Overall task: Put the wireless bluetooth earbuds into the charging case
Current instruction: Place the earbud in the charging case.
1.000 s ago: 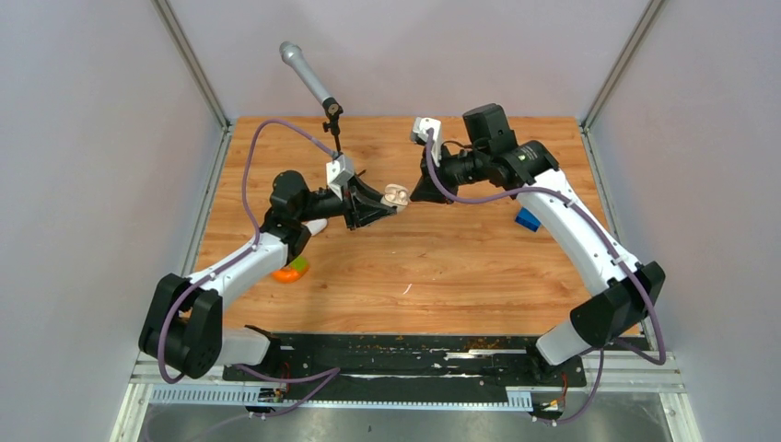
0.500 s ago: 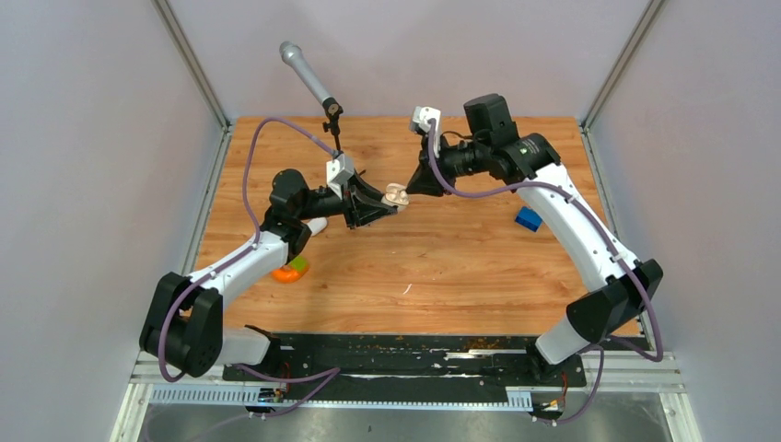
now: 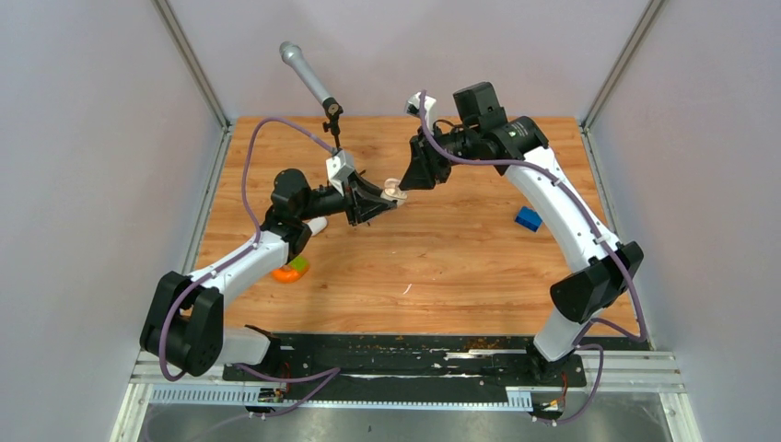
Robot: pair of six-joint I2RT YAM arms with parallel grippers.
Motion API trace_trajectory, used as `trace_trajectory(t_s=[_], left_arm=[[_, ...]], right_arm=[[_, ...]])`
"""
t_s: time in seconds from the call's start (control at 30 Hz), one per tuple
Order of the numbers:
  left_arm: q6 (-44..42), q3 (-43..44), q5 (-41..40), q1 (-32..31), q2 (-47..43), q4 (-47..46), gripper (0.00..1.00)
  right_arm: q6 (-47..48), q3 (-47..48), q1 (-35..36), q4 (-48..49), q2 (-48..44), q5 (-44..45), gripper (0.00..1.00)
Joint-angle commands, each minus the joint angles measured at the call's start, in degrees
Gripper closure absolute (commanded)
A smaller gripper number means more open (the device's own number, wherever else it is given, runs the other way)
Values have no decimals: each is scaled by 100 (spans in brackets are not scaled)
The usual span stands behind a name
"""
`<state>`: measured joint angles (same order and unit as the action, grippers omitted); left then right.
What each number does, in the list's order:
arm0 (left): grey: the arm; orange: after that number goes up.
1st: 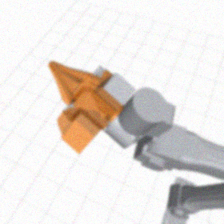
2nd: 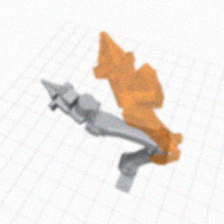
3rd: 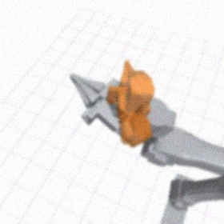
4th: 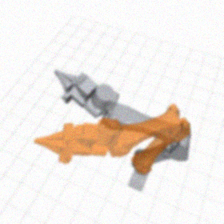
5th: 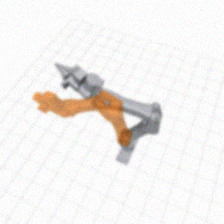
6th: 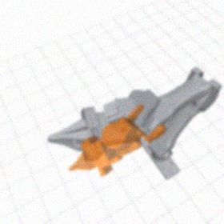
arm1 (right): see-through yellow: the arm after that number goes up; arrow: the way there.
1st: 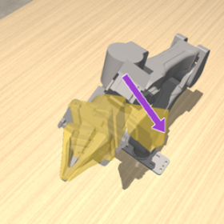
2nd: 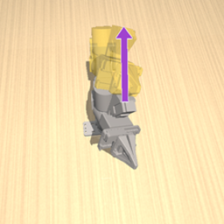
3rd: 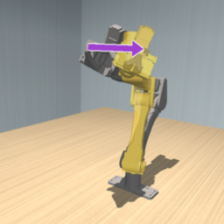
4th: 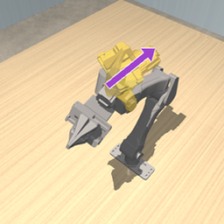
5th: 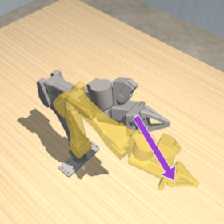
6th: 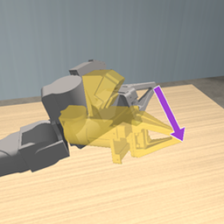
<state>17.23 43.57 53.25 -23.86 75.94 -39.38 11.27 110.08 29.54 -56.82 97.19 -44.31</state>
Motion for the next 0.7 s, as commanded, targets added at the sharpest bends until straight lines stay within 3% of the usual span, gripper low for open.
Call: trace_trajectory(t_s=[0.0, 0.67], left_arm=[[-58, 168, -195, 21, -18, -105, 100], [-91, 150, -168, 8, -59, -62, 100]], right_arm=[[-595, 233, 0, -196, 56, 294, 68], [-1019, 435, 41, -130, 470, 540, 71]])
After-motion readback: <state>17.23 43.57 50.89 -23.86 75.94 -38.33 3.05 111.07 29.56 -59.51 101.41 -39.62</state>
